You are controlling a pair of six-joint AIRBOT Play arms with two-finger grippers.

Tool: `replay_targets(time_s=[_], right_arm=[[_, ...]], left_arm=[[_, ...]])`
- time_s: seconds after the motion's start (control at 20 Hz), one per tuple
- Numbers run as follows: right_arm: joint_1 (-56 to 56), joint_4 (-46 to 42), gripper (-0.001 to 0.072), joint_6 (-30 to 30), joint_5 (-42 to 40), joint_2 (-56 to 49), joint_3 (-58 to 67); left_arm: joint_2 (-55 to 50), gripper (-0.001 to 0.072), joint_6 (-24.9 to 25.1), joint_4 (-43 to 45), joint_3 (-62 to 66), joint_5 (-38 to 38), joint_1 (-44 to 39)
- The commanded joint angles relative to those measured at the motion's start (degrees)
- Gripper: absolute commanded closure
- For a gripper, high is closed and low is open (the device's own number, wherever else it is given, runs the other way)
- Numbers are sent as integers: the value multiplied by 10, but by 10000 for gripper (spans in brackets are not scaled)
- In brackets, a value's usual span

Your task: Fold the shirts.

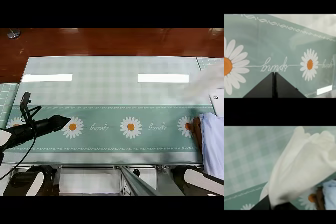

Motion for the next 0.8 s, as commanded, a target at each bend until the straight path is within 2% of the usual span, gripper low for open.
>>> replay_targets(time_s=[0.0, 0.2, 0.4, 0.45, 0.5, 0.55, 0.6, 0.7, 0.75], right_arm=[[-107, -72, 686, -9, 43, 84, -92], [-213, -278, 686, -54, 43, 234, -307], [-331, -290, 685, -44, 37, 344, -500], [-349, -306, 619, -26, 25, 364, -537], [-360, -318, 328, 2, 13, 375, -559], [-365, -308, 71, 20, -7, 378, -566], [-363, -279, 86, 22, -31, 378, -566], [-363, -167, 87, 21, -120, 376, -558], [-363, -88, 129, 21, -177, 369, -547]], left_arm=[[0, 680, 11, 0, 0, 1, 0], [0, 680, 11, 0, 0, 1, 0], [0, 680, 15, 0, 0, 1, 0], [0, 680, 15, 0, 0, 1, 0], [0, 680, 15, 0, 0, 1, 0], [0, 680, 14, 0, 0, 1, 0], [0, 680, 15, -5, 0, 1, 0], [-2, 680, 21, -19, 8, 1, 0], [-6, 680, 37, -19, 28, 1, 2]])
